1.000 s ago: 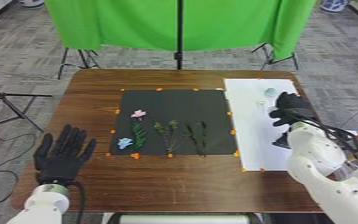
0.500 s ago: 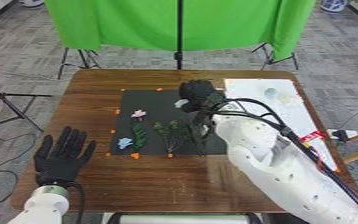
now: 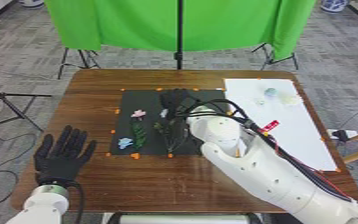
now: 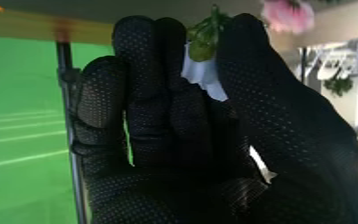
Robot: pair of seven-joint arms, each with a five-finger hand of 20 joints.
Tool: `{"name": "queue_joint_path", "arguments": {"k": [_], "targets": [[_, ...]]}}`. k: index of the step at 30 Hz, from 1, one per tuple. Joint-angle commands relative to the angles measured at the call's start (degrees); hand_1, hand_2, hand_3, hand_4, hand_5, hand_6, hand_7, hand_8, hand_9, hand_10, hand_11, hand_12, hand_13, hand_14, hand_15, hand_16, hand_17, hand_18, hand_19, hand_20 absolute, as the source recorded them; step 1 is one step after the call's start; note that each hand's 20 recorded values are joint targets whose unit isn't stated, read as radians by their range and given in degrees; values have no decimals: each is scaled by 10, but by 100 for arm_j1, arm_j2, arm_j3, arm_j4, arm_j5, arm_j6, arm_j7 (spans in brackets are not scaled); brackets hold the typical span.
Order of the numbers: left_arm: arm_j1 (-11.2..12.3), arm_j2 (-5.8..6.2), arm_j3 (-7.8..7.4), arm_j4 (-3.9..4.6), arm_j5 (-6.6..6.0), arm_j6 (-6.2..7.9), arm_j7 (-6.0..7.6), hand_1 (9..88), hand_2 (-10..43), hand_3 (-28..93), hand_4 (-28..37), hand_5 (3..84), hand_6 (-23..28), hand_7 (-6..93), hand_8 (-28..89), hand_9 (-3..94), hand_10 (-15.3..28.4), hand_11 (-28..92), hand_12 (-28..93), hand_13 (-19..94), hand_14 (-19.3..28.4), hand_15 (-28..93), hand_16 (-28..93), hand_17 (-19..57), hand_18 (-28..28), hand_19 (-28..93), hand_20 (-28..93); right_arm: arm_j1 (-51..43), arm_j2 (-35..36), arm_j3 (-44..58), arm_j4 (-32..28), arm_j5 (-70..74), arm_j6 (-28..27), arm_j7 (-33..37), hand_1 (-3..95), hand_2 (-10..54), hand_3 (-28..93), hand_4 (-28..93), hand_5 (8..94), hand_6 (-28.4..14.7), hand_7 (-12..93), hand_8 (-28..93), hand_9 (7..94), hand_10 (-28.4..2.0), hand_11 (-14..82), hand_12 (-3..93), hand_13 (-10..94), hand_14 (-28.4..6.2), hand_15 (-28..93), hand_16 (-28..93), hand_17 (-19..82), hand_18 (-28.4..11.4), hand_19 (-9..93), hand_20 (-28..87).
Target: Arrange flowers
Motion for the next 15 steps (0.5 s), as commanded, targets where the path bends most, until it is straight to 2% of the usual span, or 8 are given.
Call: {"name": "queue_joint_path", "arguments": {"k": [1, 4, 5, 10, 11, 12, 14, 15], "targets": [[26, 47, 32, 43, -99, 28, -139, 275, 145, 752, -283, 423, 73, 247, -131, 386, 150, 333, 136, 314, 150, 485, -71, -51, 150, 406, 181, 49, -234, -264, 121, -181, -67, 201, 599, -93, 672, -283, 681, -10, 319, 69, 786, -109, 98, 425, 641, -67, 406, 416, 337, -211, 801, 381], [2, 48, 43, 56, -109, 46, -179, 274, 145, 752, -283, 423, 73, 245, -130, 387, 150, 332, 136, 313, 150, 484, -70, -51, 150, 406, 181, 55, -247, -335, 106, -238, -72, 227, 598, -94, 673, -283, 678, -11, 315, 65, 784, -110, 96, 420, 640, -69, 406, 414, 335, -213, 801, 381], [-34, 56, 48, 84, -108, 46, -192, 274, 145, 753, -283, 423, 73, 246, -130, 386, 150, 332, 136, 313, 150, 484, -70, -51, 150, 406, 181, 70, -254, -374, 119, -209, -46, 275, 597, -94, 672, -283, 677, -11, 314, 64, 782, -110, 95, 418, 640, -69, 407, 413, 335, -213, 801, 381], [-87, 53, 30, 109, -132, 84, -205, 275, 144, 752, -283, 424, 74, 244, -129, 386, 151, 331, 136, 313, 150, 484, -70, -51, 150, 406, 181, 15, -299, -327, 93, -247, -317, 294, 594, -95, 672, -283, 670, -14, 304, 59, 771, -117, 85, 404, 633, -75, 407, 408, 330, -216, 796, 378], [-67, 50, 19, 81, -161, 129, -182, 275, 144, 752, -283, 423, 73, 244, -129, 386, 151, 331, 136, 314, 150, 485, -70, -51, 150, 406, 181, -13, -297, -289, 69, -220, -387, 246, 592, -95, 672, -283, 663, -15, 299, 56, 769, -118, 85, 401, 629, -77, 406, 406, 327, -216, 793, 377], [-146, 30, 20, 108, -244, 236, -184, 275, 144, 753, -283, 421, 73, 244, -129, 386, 151, 332, 137, 313, 150, 485, -70, -52, 150, 407, 181, -40, -358, -160, 128, -174, -535, 75, 588, -95, 674, -283, 659, -16, 294, 56, 758, -121, 98, 385, 624, -80, 409, 400, 323, -216, 786, 371], [-165, 22, -10, 69, -485, 418, -63, 274, 144, 754, -283, 419, 74, 246, -129, 388, 150, 335, 137, 315, 152, 488, -70, -51, 150, 408, 181, -35, -373, -149, 108, -127, -643, 142, 577, -95, 679, -283, 646, -18, 285, 49, 733, -127, 130, 350, 613, -85, 412, 381, 315, -215, 775, 362], [-150, 22, -16, 70, -479, 408, -47, 275, 144, 755, -283, 418, 74, 246, -129, 390, 150, 337, 138, 316, 153, 490, -69, -50, 150, 409, 181, -37, -378, -127, 105, -150, -663, 123, 565, -95, 690, -283, 638, -16, 278, 41, 720, -129, 146, 328, 606, -89, 414, 371, 312, -216, 769, 358]]}}
